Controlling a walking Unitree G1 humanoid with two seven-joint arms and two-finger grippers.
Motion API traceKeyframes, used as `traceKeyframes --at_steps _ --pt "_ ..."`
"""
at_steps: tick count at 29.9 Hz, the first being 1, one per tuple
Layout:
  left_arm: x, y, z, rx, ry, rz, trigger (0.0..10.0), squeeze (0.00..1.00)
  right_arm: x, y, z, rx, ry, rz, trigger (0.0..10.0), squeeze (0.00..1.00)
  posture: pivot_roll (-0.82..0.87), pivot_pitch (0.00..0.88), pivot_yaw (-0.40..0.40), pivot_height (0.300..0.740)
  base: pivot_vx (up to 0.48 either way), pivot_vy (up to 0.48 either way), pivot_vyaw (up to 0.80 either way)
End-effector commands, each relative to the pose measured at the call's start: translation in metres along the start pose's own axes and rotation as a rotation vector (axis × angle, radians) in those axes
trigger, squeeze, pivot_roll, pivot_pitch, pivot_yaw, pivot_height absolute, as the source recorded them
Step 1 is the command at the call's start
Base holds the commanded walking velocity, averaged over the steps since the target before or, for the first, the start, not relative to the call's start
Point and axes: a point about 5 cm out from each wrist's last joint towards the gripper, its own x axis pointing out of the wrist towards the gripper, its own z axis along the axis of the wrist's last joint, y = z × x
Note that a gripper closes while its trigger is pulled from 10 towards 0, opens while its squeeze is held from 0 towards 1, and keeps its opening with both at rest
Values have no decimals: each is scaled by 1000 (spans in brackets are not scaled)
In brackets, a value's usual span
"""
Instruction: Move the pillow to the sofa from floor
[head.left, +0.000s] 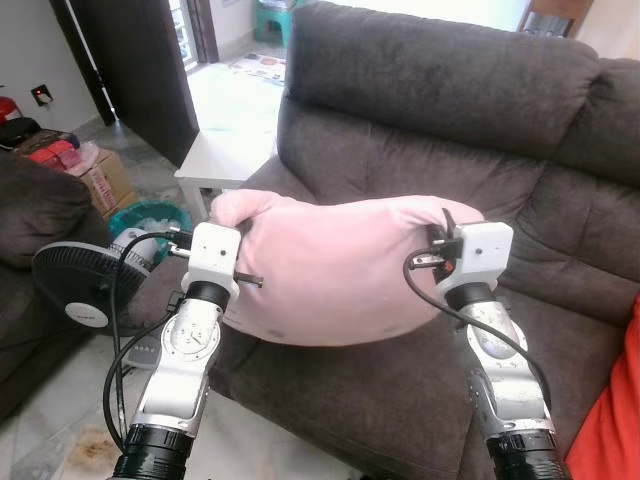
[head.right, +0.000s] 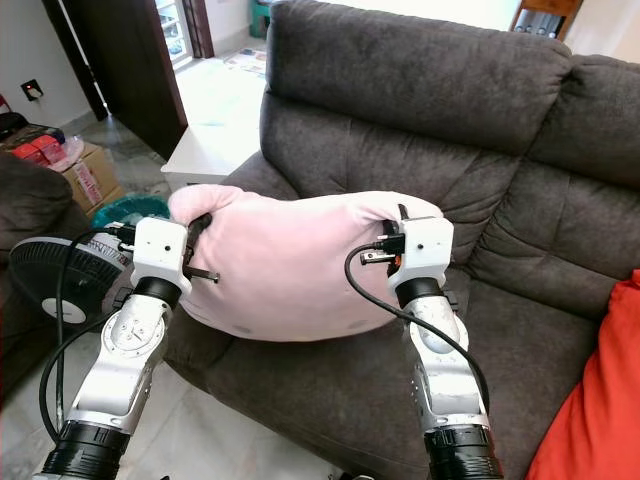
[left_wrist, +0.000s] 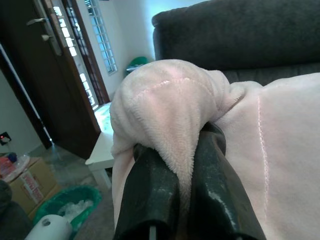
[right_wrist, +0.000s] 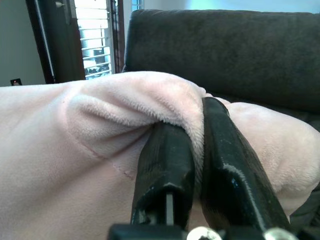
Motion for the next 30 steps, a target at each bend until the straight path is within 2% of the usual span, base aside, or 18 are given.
traceKeyframes --at_steps 1,7,10,15,19,30 --pt "2 -4 7 1 -34 -20 10000 0 5 -2 14 -15 -60 -10 10000 0 131 53 -21 740 0 0 0" --pt "3 -11 7 -42 -25 -80 10000 0 8 0 15 -22 -52 9 10000 0 130 62 -23 740 0 0 0" --pt "2 -16 5 -61 2 -147 10000 0 14 9 14 -52 -6 114 10000 0 132 66 -29 740 0 0 0" --pt "1 -9 5 -57 -1 -122 10000 0 14 14 14 -61 3 160 10000 0 132 69 -35 740 0 0 0" --pt "1 -4 8 -66 -13 -93 10000 0 13 12 10 -64 26 146 10000 0 132 65 -38 740 0 0 0" --pt "1 -1 6 -74 -10 -66 10000 0 12 6 6 -20 41 68 10000 0 125 52 -30 740 0 0 0"
